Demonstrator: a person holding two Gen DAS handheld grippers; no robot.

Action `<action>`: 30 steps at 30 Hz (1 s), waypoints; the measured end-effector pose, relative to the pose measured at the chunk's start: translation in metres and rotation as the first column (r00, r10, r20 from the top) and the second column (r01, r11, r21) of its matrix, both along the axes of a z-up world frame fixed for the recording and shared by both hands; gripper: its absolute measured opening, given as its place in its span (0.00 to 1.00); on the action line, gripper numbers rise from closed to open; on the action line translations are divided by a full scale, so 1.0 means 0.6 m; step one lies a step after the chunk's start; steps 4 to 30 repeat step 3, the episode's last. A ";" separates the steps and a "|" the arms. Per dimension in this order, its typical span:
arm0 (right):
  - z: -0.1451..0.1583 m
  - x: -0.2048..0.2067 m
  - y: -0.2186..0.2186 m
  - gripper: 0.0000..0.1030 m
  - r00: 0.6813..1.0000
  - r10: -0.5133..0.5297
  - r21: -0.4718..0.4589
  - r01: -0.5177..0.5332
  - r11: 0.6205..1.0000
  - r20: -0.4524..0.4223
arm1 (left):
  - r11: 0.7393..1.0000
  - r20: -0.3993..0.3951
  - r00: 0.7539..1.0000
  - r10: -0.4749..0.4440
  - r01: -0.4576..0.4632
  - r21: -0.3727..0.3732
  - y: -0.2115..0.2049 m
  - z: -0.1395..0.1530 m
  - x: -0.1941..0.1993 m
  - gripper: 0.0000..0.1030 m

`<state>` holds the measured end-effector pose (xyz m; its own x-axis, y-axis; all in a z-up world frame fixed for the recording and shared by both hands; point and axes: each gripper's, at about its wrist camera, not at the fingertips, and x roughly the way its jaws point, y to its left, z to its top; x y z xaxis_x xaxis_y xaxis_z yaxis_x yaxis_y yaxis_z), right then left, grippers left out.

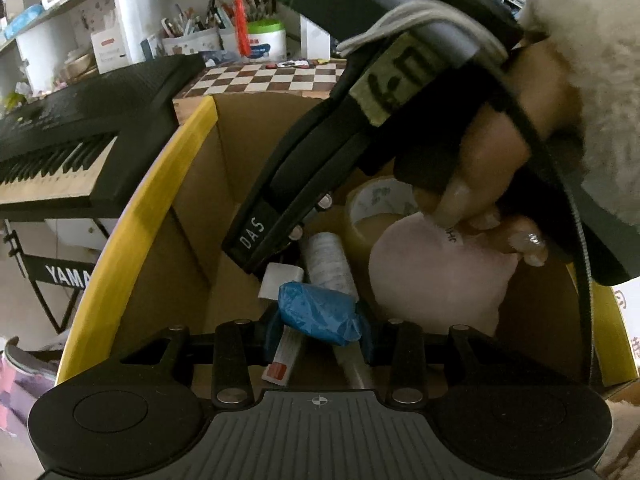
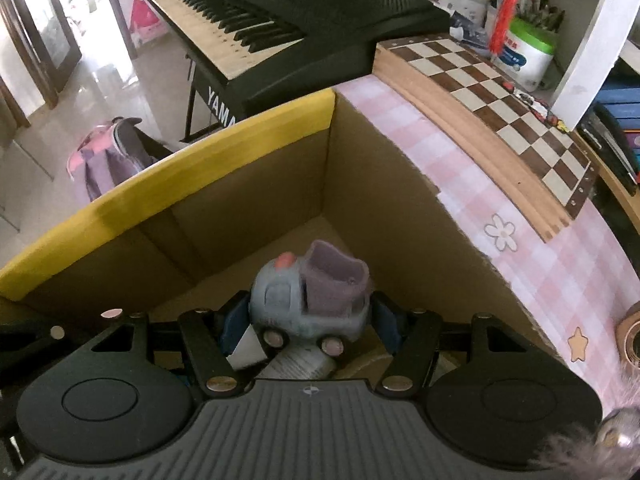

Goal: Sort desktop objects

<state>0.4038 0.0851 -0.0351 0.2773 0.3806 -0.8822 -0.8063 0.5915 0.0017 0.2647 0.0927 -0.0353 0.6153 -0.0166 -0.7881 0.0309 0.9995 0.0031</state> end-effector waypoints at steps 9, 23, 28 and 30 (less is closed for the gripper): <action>-0.005 0.005 0.001 0.60 1.000 -0.013 0.001 0.013 1.000 0.001 | 1.000 -0.006 1.000 -0.002 0.002 0.008 -0.003 0.001 0.000 0.37; -0.005 0.005 0.001 0.60 1.000 -0.013 0.001 0.013 1.000 0.001 | 1.000 -0.006 1.000 -0.002 0.002 0.008 -0.003 0.001 0.000 0.37; -0.005 0.005 0.001 0.60 1.000 -0.013 0.001 0.013 1.000 0.001 | 1.000 -0.006 1.000 -0.002 0.002 0.008 -0.003 0.001 0.000 0.37; -0.005 0.005 0.001 0.60 1.000 -0.013 0.001 0.013 1.000 0.001 | 1.000 -0.006 1.000 -0.002 0.002 0.008 -0.003 0.001 0.000 0.37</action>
